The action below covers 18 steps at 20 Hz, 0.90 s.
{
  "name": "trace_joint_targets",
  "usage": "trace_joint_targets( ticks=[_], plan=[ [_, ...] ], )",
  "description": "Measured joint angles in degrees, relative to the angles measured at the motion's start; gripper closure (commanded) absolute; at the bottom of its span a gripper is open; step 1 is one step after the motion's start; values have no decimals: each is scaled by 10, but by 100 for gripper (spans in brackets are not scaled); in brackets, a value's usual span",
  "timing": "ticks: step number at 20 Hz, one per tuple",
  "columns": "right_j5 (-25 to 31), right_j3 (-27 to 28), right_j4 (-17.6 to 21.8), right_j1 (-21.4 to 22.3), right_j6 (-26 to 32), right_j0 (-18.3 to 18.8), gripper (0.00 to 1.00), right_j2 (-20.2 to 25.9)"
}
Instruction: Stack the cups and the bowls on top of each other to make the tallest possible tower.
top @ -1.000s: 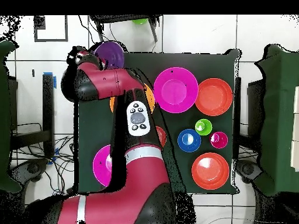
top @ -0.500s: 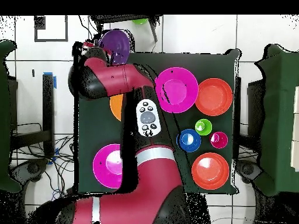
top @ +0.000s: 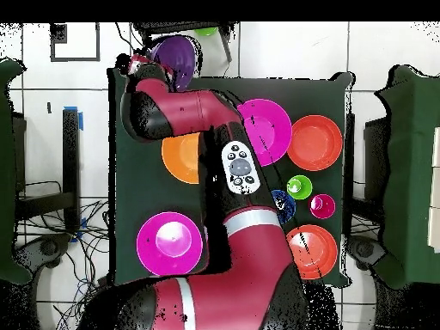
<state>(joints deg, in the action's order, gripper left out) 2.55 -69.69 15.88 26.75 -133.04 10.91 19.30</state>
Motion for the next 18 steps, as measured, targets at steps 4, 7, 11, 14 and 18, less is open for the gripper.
trace_joint_targets(
  ticks=[4,7,11,14,18],
  plan=[
    [11,-15,-6,-11,0,27,100,48],
    [53,-32,-31,-31,0,61,100,103],
    [144,-55,-70,-64,0,100,100,160],
    [227,-76,-100,-92,0,123,100,194],
    [288,-96,-132,-110,0,138,100,226]
  ],
)
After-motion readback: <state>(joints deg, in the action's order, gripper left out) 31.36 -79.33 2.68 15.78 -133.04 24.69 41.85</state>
